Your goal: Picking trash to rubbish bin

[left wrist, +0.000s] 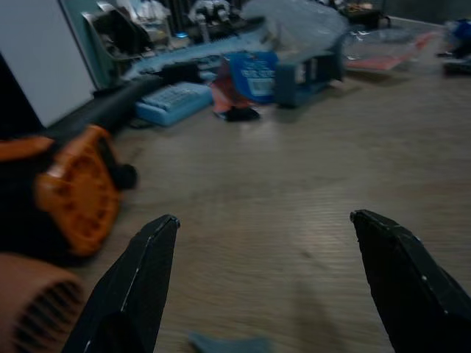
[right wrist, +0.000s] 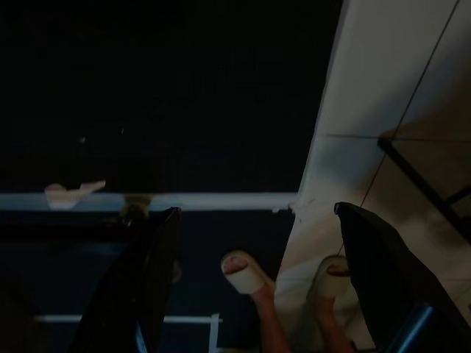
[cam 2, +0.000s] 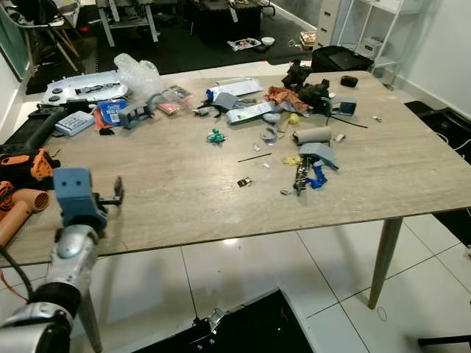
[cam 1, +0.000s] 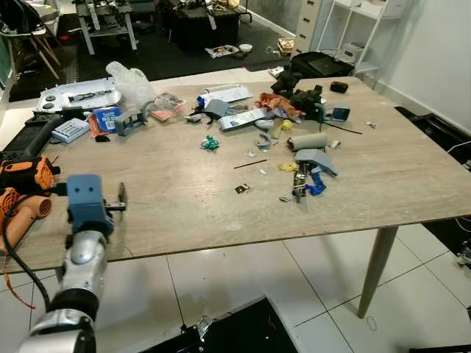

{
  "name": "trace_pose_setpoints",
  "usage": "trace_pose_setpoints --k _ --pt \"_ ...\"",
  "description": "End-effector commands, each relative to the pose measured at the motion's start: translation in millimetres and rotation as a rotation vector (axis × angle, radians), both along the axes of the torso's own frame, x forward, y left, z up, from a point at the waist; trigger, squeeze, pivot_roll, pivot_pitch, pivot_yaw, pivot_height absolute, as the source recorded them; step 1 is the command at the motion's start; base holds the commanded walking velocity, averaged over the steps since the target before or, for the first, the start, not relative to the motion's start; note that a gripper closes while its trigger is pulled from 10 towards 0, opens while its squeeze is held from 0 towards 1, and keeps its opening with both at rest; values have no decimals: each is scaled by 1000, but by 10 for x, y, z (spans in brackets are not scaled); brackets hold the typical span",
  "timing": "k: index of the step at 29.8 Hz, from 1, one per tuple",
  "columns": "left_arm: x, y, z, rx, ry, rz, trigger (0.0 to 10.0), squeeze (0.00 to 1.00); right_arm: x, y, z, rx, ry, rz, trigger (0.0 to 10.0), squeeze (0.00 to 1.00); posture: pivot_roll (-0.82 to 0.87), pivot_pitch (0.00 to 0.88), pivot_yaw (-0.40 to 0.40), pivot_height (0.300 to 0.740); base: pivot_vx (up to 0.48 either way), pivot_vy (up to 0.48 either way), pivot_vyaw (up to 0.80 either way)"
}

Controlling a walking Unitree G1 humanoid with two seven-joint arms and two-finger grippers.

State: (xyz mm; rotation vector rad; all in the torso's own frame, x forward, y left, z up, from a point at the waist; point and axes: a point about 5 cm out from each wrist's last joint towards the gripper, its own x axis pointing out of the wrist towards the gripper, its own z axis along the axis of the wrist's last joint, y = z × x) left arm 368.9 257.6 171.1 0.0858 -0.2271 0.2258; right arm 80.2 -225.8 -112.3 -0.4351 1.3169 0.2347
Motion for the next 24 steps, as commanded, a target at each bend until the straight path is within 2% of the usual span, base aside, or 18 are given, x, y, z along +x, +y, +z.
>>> trace_pose_setpoints --k 1,2,5,7,9,15,24 --pt "-29 43 -57 10 17 15 10000 0 -125 6 -24 10 34 -2 10000 0 -248 273 20 740 0 0 0" --pt "-42 141 -15 5 10 42 10000 0 -160 -19 -23 5 40 -8 10000 0 -253 278 19 740 0 0 0" --pt "-55 189 -19 -2 16 53 10000 0 -186 -41 -22 1 44 -11 10000 0 -254 278 18 740 0 0 0" --pt "-63 189 -51 -9 26 51 10000 0 -193 -48 -22 0 44 -12 10000 0 -256 280 17 740 0 0 0" --pt "-97 147 -199 -42 66 33 10000 0 -169 -46 -18 0 38 -13 10000 0 -257 281 20 740 0 0 0" --pt "-126 121 -304 -61 94 35 10000 0 -115 -30 -13 3 25 -13 10000 0 -250 278 21 740 0 0 0" --pt "-196 136 -480 -41 168 64 10000 0 -67 -5 -10 8 14 -8 10000 0 -249 276 22 740 0 0 0"
